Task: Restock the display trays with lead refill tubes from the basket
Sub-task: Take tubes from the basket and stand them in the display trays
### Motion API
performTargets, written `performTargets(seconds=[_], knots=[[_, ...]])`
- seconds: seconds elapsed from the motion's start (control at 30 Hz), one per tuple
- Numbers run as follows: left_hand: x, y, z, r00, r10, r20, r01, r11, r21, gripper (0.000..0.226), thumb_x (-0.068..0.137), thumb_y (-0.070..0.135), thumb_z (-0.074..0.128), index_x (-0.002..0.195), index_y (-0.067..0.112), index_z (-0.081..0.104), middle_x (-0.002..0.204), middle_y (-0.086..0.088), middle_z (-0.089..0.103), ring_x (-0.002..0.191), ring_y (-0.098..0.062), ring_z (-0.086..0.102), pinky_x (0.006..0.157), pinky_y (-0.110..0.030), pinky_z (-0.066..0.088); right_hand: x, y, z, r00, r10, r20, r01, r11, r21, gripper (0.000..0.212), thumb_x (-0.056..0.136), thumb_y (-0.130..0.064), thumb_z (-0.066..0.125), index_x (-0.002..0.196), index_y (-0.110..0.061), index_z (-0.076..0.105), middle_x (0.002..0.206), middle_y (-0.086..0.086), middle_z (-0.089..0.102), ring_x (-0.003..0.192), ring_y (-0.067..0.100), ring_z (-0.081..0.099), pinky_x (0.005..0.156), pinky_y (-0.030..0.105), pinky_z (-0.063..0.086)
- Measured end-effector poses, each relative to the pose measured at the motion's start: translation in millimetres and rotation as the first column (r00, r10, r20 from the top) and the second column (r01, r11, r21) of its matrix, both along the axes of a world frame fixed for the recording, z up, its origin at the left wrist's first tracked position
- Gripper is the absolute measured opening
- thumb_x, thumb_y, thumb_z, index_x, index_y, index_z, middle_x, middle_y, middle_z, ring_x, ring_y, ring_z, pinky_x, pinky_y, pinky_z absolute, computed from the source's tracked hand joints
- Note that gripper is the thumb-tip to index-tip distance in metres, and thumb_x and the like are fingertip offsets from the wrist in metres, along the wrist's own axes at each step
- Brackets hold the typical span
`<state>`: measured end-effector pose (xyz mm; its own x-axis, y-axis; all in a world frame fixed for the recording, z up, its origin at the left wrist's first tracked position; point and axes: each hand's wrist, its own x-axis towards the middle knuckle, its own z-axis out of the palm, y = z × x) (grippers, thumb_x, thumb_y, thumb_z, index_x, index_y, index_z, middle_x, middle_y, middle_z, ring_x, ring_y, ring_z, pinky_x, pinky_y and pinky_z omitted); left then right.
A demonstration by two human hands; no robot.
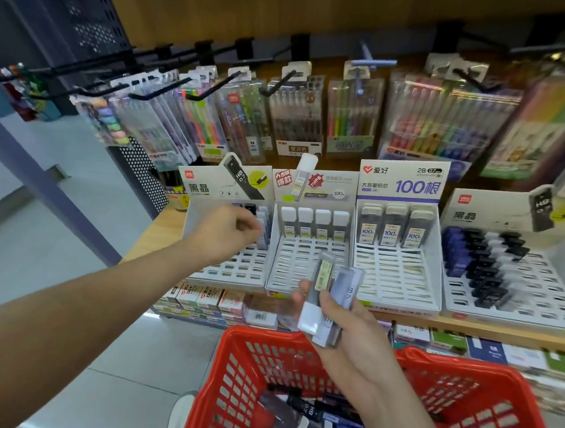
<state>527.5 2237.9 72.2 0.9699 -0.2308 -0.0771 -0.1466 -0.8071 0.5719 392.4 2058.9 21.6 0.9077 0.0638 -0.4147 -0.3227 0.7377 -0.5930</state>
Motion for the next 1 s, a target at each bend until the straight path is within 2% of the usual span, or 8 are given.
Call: performTargets(seconds=[0.07,0.17,0.33,0.53,0.67,0.73,0.83,1.0], knots=[[-19,-27,9,0.900,-0.169,-0.402,0.074,0.968,-0.242,0.016,0.091,0.027,0.063,0.087,0.011,0.065,0.080,-0.010,0.070,0.071,-0.020,0.064,0.069,-0.028,0.053,2,-2,1,0.998,-0.069,-0.010,0.069,0.997,0.046,0.023,0.097,-0.005,0.050,0.114,-0.009,0.064,0.104,0.012,0.075,0.094,0.028,0.070,0.092,0.056,0.051],[-45,-56,5,0.772,-0.299,-0.560,0.157,0.945,-0.287,0.031,0.083,0.036,0.070,0.097,0.012,0.056,0.076,-0.011,0.069,0.074,-0.024,0.069,0.065,-0.030,0.054,3,-7,2,0.991,-0.129,-0.025,0.131,0.987,0.094,0.023,0.098,-0.006,0.051,0.116,-0.006,0.065,0.105,0.018,0.073,0.085,0.027,0.072,0.063,0.039,0.059],[-53,-68,-1,0.840,-0.262,-0.474,0.110,0.939,-0.325,0.014,0.085,0.008,0.069,0.092,0.008,0.056,0.063,0.003,0.066,0.051,-0.011,0.063,0.046,-0.020,0.049,1,-15,0,0.986,-0.163,-0.023,0.164,0.985,0.051,0.023,0.099,-0.009,0.051,0.119,-0.011,0.064,0.103,0.013,0.075,0.087,0.026,0.074,0.066,0.037,0.059],[-42,-53,3,0.862,-0.218,-0.457,0.062,0.941,-0.332,0.019,0.093,0.006,0.058,0.102,0.015,0.072,0.097,-0.001,0.063,0.065,-0.012,0.066,0.067,-0.022,0.057,5,-41,-7,0.981,-0.191,-0.023,0.176,0.941,-0.288,0.012,0.097,-0.016,0.059,0.108,-0.015,0.065,0.073,0.000,0.052,0.054,0.010,0.040,0.043,0.020,0.032],[-34,-50,6,0.859,-0.240,-0.451,0.012,0.892,-0.452,0.019,0.086,0.004,0.067,0.099,0.016,0.074,0.119,-0.002,0.062,0.077,-0.012,0.068,0.073,-0.019,0.053,6,-45,-17,0.992,-0.122,-0.024,0.099,0.892,-0.442,0.006,0.093,-0.017,0.065,0.090,-0.013,0.062,0.060,-0.005,0.050,0.047,0.007,0.035,0.039,0.017,0.027],[-31,-49,11,0.872,-0.256,-0.417,0.063,0.904,-0.423,0.018,0.079,0.005,0.073,0.094,0.015,0.075,0.111,0.006,0.067,0.090,-0.010,0.070,0.076,-0.015,0.052,6,-44,-22,0.990,-0.124,-0.066,0.087,0.910,-0.405,0.007,0.093,-0.015,0.065,0.090,-0.011,0.060,0.063,-0.003,0.044,0.045,0.006,0.031,0.037,0.017,0.025],[-30,-54,16,0.914,-0.236,-0.329,0.071,0.893,-0.445,0.011,0.073,0.010,0.077,0.083,0.007,0.074,0.078,-0.002,0.073,0.072,-0.014,0.070,0.066,-0.018,0.054,5,-44,-24,0.989,-0.087,-0.121,0.053,0.963,-0.263,0.006,0.094,-0.013,0.063,0.093,-0.009,0.058,0.066,0.005,0.053,0.043,0.006,0.027,0.034,0.016,0.022],[-18,-61,9,0.984,-0.071,-0.162,0.001,0.920,-0.393,0.012,0.081,0.008,0.071,0.088,-0.001,0.070,0.060,-0.008,0.067,0.053,-0.013,0.064,0.057,-0.022,0.057,8,-48,-24,0.992,-0.010,-0.127,-0.005,0.994,-0.112,0.021,0.095,-0.032,0.059,0.100,-0.012,0.061,0.067,0.005,0.057,0.042,0.007,0.030,0.033,0.015,0.021]])
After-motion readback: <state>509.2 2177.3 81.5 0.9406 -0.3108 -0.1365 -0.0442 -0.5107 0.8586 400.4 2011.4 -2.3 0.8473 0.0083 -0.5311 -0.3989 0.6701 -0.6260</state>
